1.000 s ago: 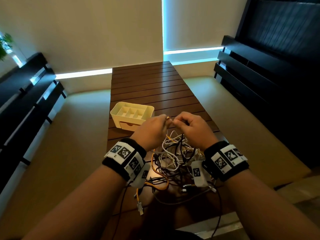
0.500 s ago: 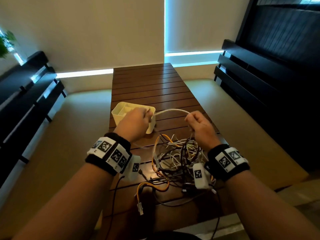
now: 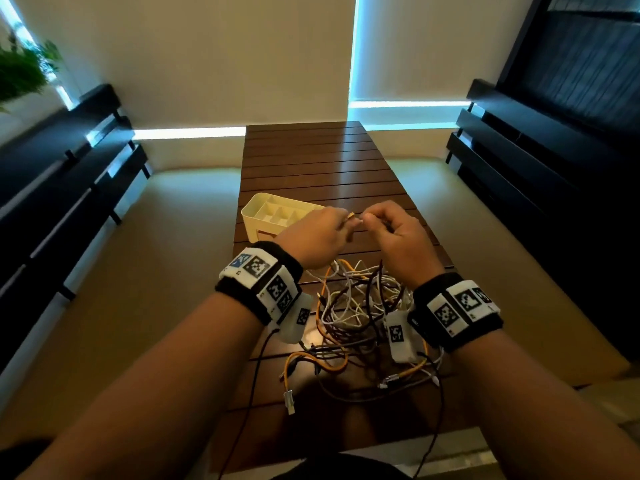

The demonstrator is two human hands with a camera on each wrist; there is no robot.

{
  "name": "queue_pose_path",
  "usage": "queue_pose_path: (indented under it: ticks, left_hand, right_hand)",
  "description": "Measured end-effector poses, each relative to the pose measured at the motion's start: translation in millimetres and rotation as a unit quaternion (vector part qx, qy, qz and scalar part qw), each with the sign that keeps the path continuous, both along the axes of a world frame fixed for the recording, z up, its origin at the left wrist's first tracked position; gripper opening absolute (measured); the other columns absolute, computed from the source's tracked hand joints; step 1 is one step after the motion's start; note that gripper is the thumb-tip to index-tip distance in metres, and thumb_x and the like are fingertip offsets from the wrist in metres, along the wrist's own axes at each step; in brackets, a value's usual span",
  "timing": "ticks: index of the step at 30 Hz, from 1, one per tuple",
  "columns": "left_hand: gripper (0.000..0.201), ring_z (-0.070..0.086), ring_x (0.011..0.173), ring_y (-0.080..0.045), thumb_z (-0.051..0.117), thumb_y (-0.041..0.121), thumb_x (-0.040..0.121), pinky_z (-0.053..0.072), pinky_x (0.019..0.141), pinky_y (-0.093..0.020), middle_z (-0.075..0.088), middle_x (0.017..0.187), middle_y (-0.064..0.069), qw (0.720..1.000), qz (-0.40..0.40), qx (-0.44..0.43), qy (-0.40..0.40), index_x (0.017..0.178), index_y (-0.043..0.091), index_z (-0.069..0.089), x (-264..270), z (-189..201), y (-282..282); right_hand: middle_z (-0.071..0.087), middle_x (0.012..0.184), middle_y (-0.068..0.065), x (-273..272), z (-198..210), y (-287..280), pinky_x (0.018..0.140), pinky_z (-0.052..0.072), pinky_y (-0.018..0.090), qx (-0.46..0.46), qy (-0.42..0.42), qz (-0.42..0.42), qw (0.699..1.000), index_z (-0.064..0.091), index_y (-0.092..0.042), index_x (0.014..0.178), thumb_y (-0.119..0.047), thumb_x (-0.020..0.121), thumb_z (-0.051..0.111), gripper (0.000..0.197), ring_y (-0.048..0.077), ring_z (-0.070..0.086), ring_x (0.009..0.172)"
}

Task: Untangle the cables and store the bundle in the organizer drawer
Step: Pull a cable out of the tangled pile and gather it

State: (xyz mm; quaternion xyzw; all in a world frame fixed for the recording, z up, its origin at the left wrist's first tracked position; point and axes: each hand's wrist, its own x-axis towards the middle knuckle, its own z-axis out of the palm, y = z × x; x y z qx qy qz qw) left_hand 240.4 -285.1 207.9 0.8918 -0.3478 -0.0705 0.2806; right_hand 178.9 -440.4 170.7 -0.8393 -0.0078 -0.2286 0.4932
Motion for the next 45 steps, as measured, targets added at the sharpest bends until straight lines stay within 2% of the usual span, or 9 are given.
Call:
queue_pose_path:
  ticks: [5,10,15,21,28,33,36,40,45]
  left_hand:
    - [0.030,0.051,0.068,-0.019,0.044,0.032,0.106,0.040,0.066,-0.039,0.055,0.071,0.002,0.990,0.019,-0.109,-0.089,0.083,0.017,0.056,-1.5,4.9,1.4]
    - [0.035,0.045,0.056,-0.001,0.042,0.028,0.107,0.032,0.054,-0.018,0.047,0.063,0.009,0.948,0.108,-0.288,-0.083,0.073,0.023,0.051,-1.6,15.1,7.7]
    - [0.037,0.050,0.061,-0.015,0.041,0.031,0.107,0.040,0.063,-0.034,0.051,0.065,0.002,0.981,0.127,-0.147,0.003,0.083,0.009,0.060,9.5,3.8,14.9]
    - [0.039,0.052,0.061,-0.015,0.040,0.035,0.106,0.040,0.060,-0.031,0.056,0.065,0.001,0.982,0.146,-0.110,0.052,0.087,0.012,0.066,7.8,-7.6,14.6]
    - [0.040,0.047,0.054,-0.014,0.042,0.031,0.106,0.038,0.048,-0.022,0.051,0.062,-0.002,0.988,0.086,-0.105,0.072,0.082,0.008,0.065,-0.8,3.0,1.0]
    - [0.042,0.047,0.054,-0.013,0.048,0.033,0.104,0.036,0.051,-0.023,0.055,0.063,-0.001,0.994,0.006,-0.070,0.082,0.074,0.009,0.064,-17.7,3.7,-25.2]
    - [0.043,0.044,0.050,-0.011,0.048,0.036,0.104,0.036,0.052,-0.025,0.052,0.061,0.000,0.991,-0.047,-0.073,0.101,0.070,0.015,0.064,-29.3,4.0,-38.0]
    - [0.041,0.042,0.048,-0.003,0.046,0.032,0.105,0.034,0.055,-0.027,0.050,0.057,0.010,0.985,-0.055,-0.125,0.108,0.081,0.014,0.074,-34.3,5.5,-46.4]
    - [0.039,0.037,0.042,-0.006,0.044,0.033,0.105,0.031,0.051,-0.028,0.044,0.046,0.013,0.961,0.011,-0.237,0.139,0.080,0.020,0.071,-17.7,7.3,-39.9]
  right_hand:
    - [0.057,0.075,-0.002,-6.6,-30.4,5.0,0.057,0.042,0.020,0.036,0.061,-0.014,0.997,0.058,-0.025,0.098,-0.034,0.103,0.046,0.016,0.008,0.051,0.064]
    - [0.056,0.071,-0.004,-10.9,-58.9,-0.5,0.051,0.040,0.012,-0.003,0.105,-0.026,0.994,0.055,-0.026,0.093,-0.035,0.106,0.038,0.023,-0.001,0.053,0.057]
    - [0.052,0.070,-0.011,-6.8,-28.1,-25.1,0.065,0.043,0.039,0.086,0.080,-0.075,0.990,0.059,-0.037,0.084,-0.044,0.093,0.050,0.014,0.012,0.048,0.065]
    - [0.040,0.060,-0.008,-17.6,12.0,-30.0,0.051,0.030,0.031,0.205,0.037,-0.017,0.978,0.054,-0.021,0.092,-0.028,0.098,0.046,0.012,0.011,0.033,0.052]
    - [0.060,0.076,-0.002,-44.7,-0.2,-28.4,0.075,0.052,0.048,0.083,0.090,-0.061,0.991,0.066,-0.032,0.085,-0.047,0.091,0.048,0.024,0.025,0.059,0.075]
    - [0.055,0.098,-0.010,-67.9,3.8,-41.1,0.078,0.046,0.018,0.033,0.045,-0.101,0.993,0.061,-0.035,0.113,-0.025,0.097,0.059,0.018,0.000,0.054,0.088]
    - [0.057,0.091,-0.006,-81.7,9.2,-43.8,0.071,0.040,0.010,-0.114,0.007,-0.106,0.988,0.070,-0.020,0.102,-0.020,0.095,0.064,0.009,0.001,0.054,0.082]
    - [0.059,0.074,-0.012,-104.5,14.0,-46.7,0.058,0.037,0.006,-0.119,0.117,-0.128,0.978,0.069,-0.021,0.086,-0.021,0.094,0.065,0.010,-0.007,0.053,0.064]
    - [0.066,0.078,-0.008,-126.6,11.7,-31.0,0.067,0.047,0.025,-0.149,0.367,-0.005,0.918,0.070,-0.024,0.088,-0.036,0.094,0.064,0.014,0.005,0.060,0.071]
